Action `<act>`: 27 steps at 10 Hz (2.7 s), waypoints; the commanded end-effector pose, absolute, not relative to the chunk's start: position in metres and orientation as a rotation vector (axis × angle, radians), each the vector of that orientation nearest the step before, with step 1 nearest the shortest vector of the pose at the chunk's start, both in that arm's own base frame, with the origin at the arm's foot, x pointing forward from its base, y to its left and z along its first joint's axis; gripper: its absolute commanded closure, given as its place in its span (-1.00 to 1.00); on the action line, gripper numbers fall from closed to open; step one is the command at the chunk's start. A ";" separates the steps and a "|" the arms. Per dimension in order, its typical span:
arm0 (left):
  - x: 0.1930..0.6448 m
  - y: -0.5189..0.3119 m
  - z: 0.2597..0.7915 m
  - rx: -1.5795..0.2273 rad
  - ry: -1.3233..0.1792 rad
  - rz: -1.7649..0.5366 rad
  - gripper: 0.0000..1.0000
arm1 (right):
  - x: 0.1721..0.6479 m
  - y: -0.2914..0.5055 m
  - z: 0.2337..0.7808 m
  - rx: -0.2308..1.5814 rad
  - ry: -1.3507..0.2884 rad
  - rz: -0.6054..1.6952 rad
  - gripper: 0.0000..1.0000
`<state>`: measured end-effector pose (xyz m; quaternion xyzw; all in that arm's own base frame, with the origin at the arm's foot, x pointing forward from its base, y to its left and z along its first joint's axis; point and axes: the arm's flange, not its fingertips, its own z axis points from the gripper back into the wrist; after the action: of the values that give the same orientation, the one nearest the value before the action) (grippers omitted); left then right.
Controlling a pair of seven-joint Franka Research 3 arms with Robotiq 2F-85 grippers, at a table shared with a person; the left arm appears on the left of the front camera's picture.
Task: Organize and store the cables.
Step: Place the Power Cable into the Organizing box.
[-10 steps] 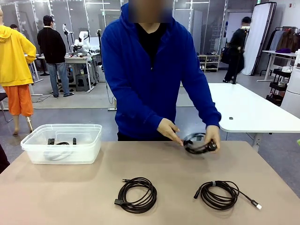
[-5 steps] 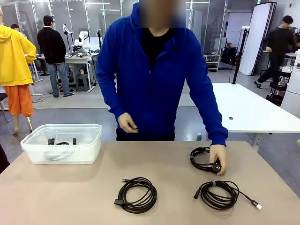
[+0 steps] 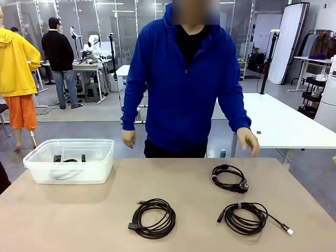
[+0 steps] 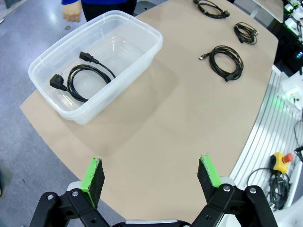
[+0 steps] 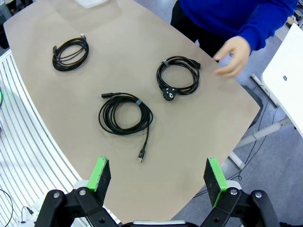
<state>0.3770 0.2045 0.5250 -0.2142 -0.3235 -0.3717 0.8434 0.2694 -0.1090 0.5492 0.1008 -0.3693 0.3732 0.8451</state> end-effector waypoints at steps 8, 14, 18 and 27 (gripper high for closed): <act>0.375 0.203 0.527 -0.440 -0.687 -0.789 -1.00 | 0.335 -0.048 0.557 0.228 -0.620 0.723 -1.00; 0.375 0.203 0.527 -0.440 -0.687 -0.789 -1.00 | 0.415 0.029 0.543 0.204 -0.480 0.663 -1.00; 0.375 0.203 0.527 -0.440 -0.687 -0.789 -1.00 | 0.468 0.071 0.524 0.164 -0.454 0.507 -1.00; 0.375 0.203 0.527 -0.440 -0.687 -0.789 -1.00 | 0.490 0.089 0.491 0.154 -0.443 0.468 -1.00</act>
<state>0.3770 0.2041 0.5257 -0.2135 -0.3237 -0.3722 0.8433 0.4896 0.0890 0.4907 0.0756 -0.2173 0.2298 0.9457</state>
